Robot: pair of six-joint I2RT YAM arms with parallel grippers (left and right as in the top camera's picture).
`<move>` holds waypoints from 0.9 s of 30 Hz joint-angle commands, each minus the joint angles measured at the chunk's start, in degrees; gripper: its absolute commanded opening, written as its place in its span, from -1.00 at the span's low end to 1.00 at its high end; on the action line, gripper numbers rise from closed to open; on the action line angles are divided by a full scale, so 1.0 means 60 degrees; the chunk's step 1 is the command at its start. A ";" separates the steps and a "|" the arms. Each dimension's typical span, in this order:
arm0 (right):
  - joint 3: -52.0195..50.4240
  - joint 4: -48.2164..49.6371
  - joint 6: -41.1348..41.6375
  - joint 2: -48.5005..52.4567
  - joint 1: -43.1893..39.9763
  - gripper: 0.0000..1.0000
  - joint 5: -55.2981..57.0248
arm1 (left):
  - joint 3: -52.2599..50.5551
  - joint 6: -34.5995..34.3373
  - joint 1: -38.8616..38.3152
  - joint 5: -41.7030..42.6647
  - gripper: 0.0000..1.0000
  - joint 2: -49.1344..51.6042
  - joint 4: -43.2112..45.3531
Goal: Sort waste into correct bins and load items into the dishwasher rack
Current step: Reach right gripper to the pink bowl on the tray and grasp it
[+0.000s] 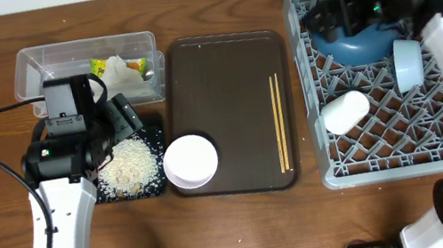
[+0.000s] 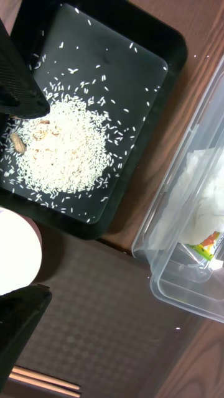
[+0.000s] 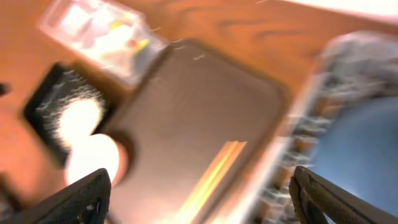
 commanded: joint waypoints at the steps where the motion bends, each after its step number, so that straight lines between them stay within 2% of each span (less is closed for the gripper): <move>1: -0.0743 0.0146 0.1749 0.0215 0.1290 0.77 0.0208 | 0.0102 -0.0055 0.0040 -0.0044 0.76 0.0051 -0.0004; 5: -0.1974 0.1107 0.3238 0.0222 0.2907 0.71 0.1974 | 0.0102 -0.0055 0.0040 -0.0044 0.75 0.0051 -0.0004; 8: -0.2991 0.2178 0.3996 0.0222 0.3832 0.65 0.2353 | 0.0102 -0.0055 0.0040 -0.0044 0.75 0.0051 -0.0004; 14: -0.4743 0.4375 0.5705 0.0280 0.5169 0.27 0.2889 | 0.0102 -0.0055 0.0040 -0.0044 0.75 0.0051 -0.0004; 20: -0.4936 0.4725 0.6196 0.1089 0.5869 0.16 0.3308 | 0.0102 -0.0055 0.0040 -0.0044 0.76 0.0051 -0.0004; 27: -0.4932 0.4838 0.6266 0.1971 0.6014 -0.05 0.2736 | 0.0102 -0.0055 0.0040 -0.0044 0.76 0.0051 -0.0004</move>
